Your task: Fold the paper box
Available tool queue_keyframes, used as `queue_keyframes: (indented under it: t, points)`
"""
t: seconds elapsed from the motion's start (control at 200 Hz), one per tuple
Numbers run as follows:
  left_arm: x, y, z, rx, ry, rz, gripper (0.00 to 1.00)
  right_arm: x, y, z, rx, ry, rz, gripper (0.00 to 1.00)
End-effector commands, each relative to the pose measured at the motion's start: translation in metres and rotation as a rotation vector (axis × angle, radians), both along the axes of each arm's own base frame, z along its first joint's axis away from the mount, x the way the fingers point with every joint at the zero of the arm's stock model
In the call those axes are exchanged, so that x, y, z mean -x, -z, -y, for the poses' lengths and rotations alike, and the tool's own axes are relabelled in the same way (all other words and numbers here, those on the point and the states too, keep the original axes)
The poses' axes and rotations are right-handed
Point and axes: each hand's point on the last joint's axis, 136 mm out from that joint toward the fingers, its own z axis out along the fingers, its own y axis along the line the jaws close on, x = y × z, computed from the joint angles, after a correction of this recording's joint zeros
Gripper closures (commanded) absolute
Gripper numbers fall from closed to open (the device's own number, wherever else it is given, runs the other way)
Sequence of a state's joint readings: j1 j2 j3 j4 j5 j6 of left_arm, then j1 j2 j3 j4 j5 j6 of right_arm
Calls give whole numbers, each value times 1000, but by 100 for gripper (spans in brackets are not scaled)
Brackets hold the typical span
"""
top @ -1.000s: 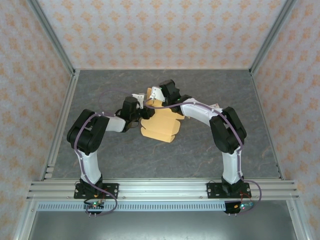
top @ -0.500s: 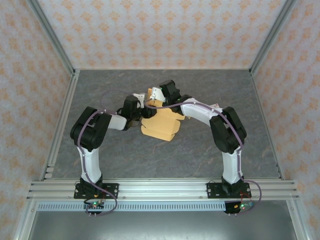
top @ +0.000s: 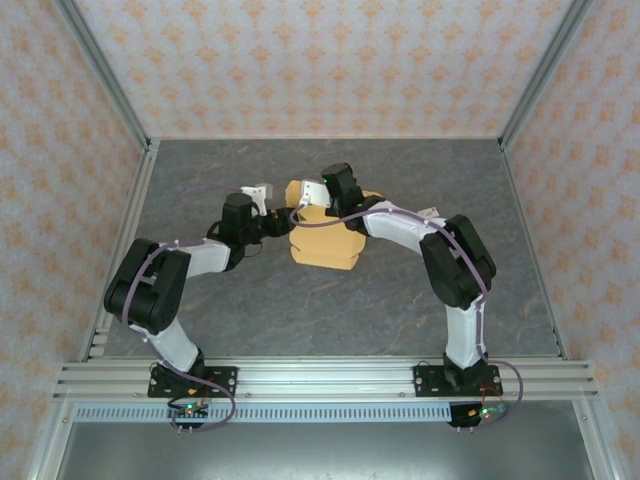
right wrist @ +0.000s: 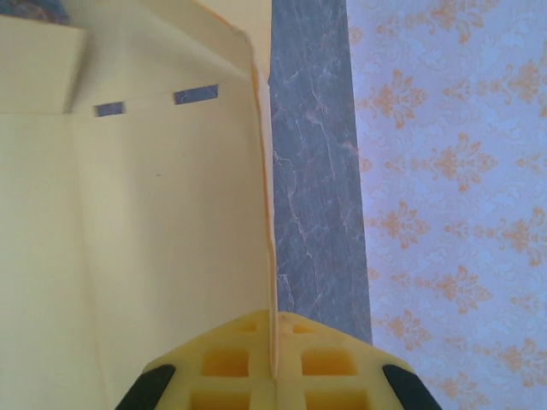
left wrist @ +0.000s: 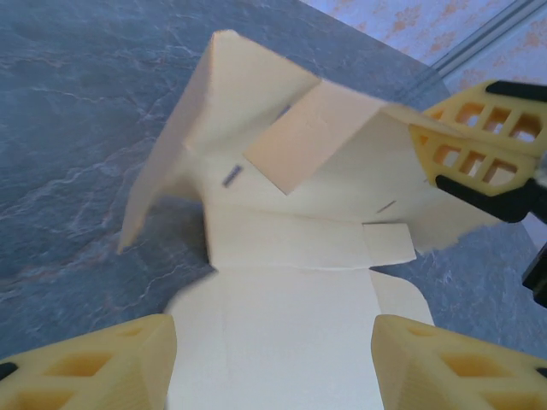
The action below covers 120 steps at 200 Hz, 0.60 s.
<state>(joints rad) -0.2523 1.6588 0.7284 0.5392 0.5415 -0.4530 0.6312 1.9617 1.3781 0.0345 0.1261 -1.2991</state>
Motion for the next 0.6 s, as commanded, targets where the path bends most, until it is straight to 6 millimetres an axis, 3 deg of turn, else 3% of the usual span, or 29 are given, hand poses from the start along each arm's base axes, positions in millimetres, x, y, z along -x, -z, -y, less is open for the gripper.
queue_keyframes:
  t: [0.0, 0.225, 0.47, 0.596]
  points:
    - [13, -17, -15, -38, -19, 15, 37, 1, -23, 0, 23, -77, 62, 100]
    - [17, -27, -35, -107, -49, 15, 37, 2, -18, -4, 47, -149, 146, 100]
    - [-9, -10, -61, -96, -129, -93, 44, 5, -15, -6, 43, -192, 232, 100]
    - [-23, -1, -60, -117, -105, -160, 48, 6, -14, -6, 38, -198, 257, 100]
